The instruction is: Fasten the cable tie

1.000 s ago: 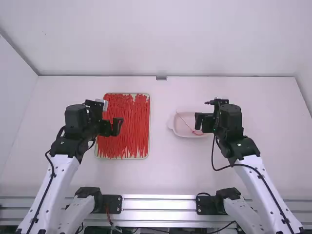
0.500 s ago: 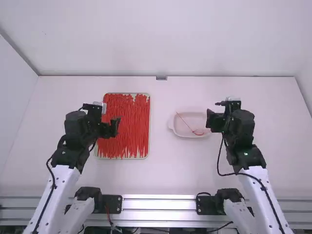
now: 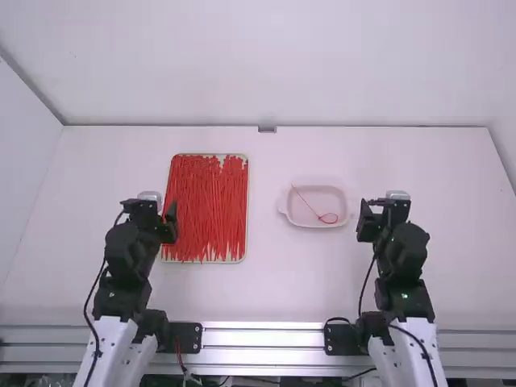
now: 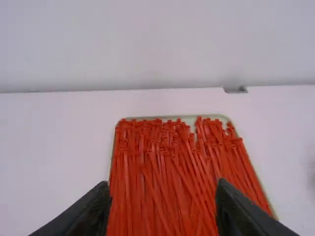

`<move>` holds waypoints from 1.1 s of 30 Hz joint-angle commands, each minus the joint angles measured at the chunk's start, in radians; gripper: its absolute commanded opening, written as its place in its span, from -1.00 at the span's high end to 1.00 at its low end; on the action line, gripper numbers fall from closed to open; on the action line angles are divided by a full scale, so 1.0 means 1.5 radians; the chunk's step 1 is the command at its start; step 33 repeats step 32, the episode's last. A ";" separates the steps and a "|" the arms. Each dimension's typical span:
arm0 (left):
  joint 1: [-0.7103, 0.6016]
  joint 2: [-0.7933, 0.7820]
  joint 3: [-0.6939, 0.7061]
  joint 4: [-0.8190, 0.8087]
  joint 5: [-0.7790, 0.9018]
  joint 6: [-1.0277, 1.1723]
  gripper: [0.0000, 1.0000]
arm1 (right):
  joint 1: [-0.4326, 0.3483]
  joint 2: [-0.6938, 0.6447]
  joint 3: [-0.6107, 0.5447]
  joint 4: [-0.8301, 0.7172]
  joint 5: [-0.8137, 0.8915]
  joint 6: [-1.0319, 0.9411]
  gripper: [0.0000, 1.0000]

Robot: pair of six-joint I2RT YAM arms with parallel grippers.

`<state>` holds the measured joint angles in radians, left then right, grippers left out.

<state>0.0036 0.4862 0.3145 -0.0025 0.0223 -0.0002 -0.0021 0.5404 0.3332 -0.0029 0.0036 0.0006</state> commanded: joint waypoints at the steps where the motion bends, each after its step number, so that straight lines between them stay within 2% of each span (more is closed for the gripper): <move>1: -0.002 -0.036 -0.038 0.002 -0.015 0.000 0.05 | 0.001 -0.037 -0.038 0.002 -0.002 0.000 0.07; 14: -0.002 -0.213 -0.210 0.002 -0.015 0.000 0.59 | 0.001 -0.219 -0.220 0.002 -0.002 0.000 0.62; 27: -0.002 -0.324 -0.210 0.002 -0.015 0.000 0.94 | 0.001 -0.339 -0.222 0.002 -0.002 0.000 0.98; 33: -0.002 -0.324 -0.210 0.002 -0.015 0.000 1.00 | 0.001 -0.360 -0.222 0.002 -0.002 0.000 1.00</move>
